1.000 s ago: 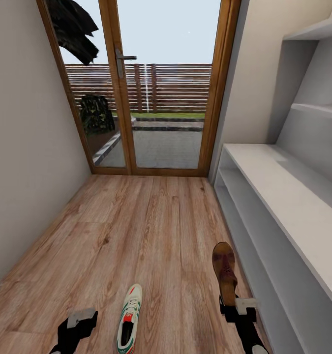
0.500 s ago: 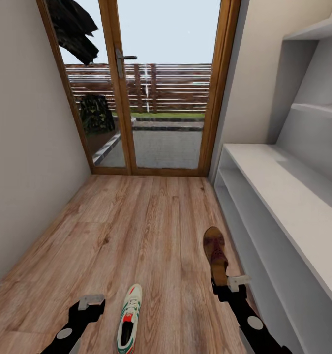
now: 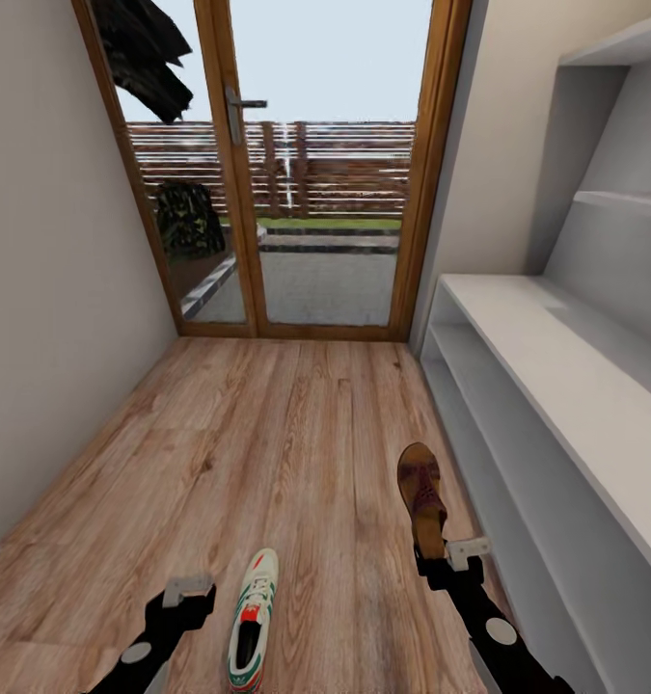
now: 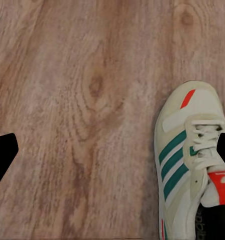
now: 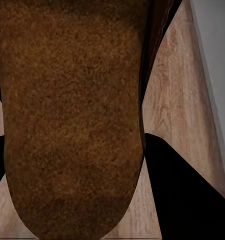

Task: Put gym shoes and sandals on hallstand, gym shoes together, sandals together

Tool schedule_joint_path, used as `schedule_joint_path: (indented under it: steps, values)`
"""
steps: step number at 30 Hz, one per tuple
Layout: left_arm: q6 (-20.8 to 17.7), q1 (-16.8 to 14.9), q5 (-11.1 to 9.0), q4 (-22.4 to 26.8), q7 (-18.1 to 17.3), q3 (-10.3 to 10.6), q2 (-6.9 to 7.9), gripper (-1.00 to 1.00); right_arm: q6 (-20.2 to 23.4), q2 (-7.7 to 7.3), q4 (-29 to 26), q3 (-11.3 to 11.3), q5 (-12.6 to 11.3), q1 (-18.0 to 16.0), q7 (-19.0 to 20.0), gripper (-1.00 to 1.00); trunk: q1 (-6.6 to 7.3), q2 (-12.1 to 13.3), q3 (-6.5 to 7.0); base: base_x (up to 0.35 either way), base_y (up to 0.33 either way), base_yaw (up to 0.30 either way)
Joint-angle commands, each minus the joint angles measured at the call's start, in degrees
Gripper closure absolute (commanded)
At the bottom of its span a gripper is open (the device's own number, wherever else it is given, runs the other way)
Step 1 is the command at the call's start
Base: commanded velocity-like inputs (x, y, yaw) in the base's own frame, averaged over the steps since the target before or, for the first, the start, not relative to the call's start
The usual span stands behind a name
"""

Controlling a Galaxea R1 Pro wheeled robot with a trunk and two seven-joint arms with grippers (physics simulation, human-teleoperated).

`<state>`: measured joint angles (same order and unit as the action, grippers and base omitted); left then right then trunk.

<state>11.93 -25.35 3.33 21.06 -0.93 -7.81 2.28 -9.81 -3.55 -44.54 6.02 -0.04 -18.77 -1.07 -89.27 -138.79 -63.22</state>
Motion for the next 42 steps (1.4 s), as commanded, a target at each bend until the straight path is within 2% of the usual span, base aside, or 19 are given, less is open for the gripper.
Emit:
schedule_joint_path:
  steps: [1, 11, 14, 22, 36, 42]
  values:
    - [0.2, 0.0, 0.3, -0.1, -0.1, -0.3, -0.09, -1.00, -0.1, -0.05, 0.0, 0.2, -0.1, 0.0, -0.1, 1.00, -0.21, -0.4, -0.31, 0.000, 0.000, 0.000]
    - [0.4, 0.2, 0.2, -0.1, -0.3, -0.2, -0.24, -1.00, -0.1, -0.05, 0.1, 0.2, -0.1, 0.0, -0.1, 1.00, -2.41, -4.4, -2.99, 0.000, 0.000, 0.000]
    - [0.5, 0.2, 0.2, -0.1, -0.4, -0.1, -0.70, -1.00, -0.1, -0.05, 0.1, 0.2, -0.1, 0.0, -0.1, 1.00, -2.48, -4.5, -3.92, 0.000, 0.000, 0.000]
    - [0.5, 0.3, 0.9, 0.0, -0.5, 0.4, -2.80, -1.00, -0.1, -0.04, 0.1, 0.2, -0.1, 0.0, -0.1, 1.00, -2.48, -4.5, -4.47, 0.000, 0.000, 0.000]
    - [0.4, 0.3, 3.8, 0.0, -0.6, 0.6, -6.50, -1.00, -0.2, 0.00, 0.0, 0.3, -0.2, 0.0, -0.1, 1.00, -2.48, -4.5, -4.54, 0.000, 0.000, 0.000]
    - [0.4, 0.4, 4.3, 0.0, -0.5, 0.6, -7.02, -1.00, -0.2, 0.04, 0.1, 0.4, -0.2, 0.0, -0.1, 1.00, -2.51, -4.5, -4.80, 0.000, 0.000, 0.000]
